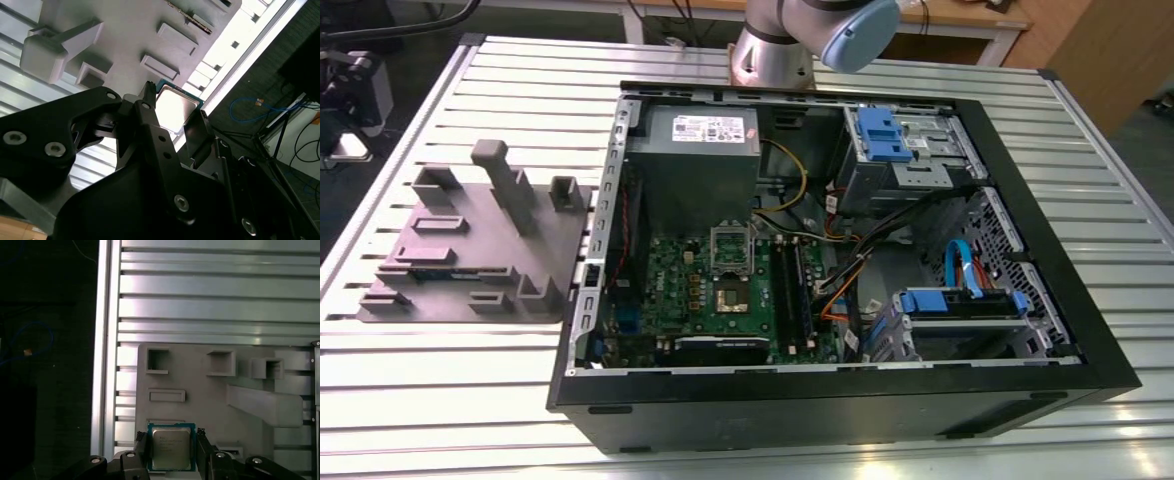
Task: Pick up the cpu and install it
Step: 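Pick up the cpu and move it towards the insertion slot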
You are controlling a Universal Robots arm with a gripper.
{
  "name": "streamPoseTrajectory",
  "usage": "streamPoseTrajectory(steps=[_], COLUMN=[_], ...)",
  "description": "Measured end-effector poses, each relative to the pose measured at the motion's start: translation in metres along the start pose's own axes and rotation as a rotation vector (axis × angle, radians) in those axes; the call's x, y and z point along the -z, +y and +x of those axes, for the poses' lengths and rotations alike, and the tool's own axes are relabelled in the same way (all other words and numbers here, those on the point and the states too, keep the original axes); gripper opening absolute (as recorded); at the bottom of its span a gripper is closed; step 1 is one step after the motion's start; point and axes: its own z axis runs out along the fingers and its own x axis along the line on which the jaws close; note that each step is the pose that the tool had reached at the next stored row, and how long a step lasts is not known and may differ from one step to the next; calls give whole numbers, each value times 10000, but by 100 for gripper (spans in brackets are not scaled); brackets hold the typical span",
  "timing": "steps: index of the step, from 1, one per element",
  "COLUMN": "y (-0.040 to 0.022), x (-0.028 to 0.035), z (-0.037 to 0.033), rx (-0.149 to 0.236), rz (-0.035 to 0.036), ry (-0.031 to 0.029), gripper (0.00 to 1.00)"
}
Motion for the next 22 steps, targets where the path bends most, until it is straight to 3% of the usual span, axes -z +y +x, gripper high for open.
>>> streamPoseTrajectory(steps=[22], y=[6], x=[94], z=[0], rx=[0], rz=[1], ry=[2], gripper=[47])
